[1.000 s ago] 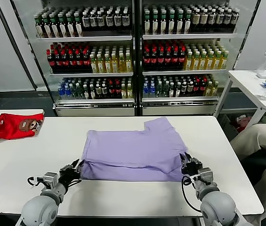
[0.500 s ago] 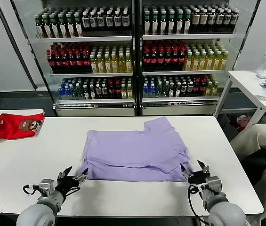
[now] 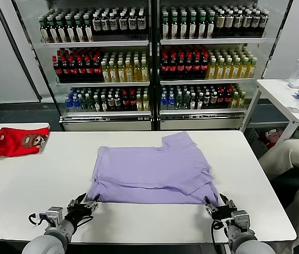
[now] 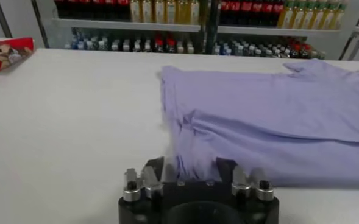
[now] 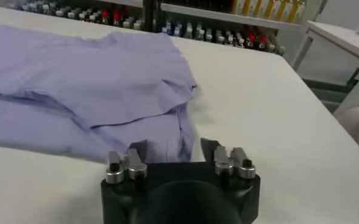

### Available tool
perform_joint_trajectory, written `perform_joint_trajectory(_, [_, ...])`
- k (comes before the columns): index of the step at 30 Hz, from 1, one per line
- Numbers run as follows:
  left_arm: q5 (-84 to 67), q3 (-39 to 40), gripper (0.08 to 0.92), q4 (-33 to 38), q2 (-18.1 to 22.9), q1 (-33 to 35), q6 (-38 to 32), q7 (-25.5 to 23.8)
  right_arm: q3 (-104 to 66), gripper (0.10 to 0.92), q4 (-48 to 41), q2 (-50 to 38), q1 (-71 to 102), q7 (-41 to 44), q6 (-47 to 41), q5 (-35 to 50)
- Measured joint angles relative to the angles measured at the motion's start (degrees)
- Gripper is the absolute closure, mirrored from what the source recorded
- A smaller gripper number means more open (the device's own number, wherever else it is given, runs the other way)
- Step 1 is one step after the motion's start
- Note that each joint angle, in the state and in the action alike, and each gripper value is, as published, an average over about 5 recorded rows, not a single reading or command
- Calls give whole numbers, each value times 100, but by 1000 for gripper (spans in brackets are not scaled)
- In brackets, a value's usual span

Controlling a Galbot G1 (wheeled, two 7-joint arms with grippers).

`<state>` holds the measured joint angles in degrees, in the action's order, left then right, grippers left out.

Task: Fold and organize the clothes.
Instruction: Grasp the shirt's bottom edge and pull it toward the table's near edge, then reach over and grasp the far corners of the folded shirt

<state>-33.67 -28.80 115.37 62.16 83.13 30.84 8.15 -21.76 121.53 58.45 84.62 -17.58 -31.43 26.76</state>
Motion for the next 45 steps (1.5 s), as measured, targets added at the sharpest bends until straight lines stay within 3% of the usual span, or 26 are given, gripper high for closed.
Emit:
perform_joint_trajectory(12, [-165,11,813,61,85,77,-72,46,-186,896,319,19,363,26,-78,61])
perform_joint_trajectory(16, [-261,-64,895,280,30,241,-122,95,-466,914,686,-43,804,104,-86,43])
perform_joint_trajectory(27, [-325,-372,902,1036,-334,1169,-223,167,-1022,914,1621,-9,2199,219,-22,-205])
perform_joint_trajectory(32, [-222,-504,860,1090,-464,1437,-240,192,-1111,826,1815,-25,2415,249,-5,-309])
perform_joint_trajectory(39, [-195,-749,663,1246,-522,1451,-238,183,-1218,628,1796,-203,1815,248,-50,-106])
perform_joint_trajectory(45, [-173,-708,490,1109,-499,837,-181,31,-599,455,944,-152,180,220,-101,54])
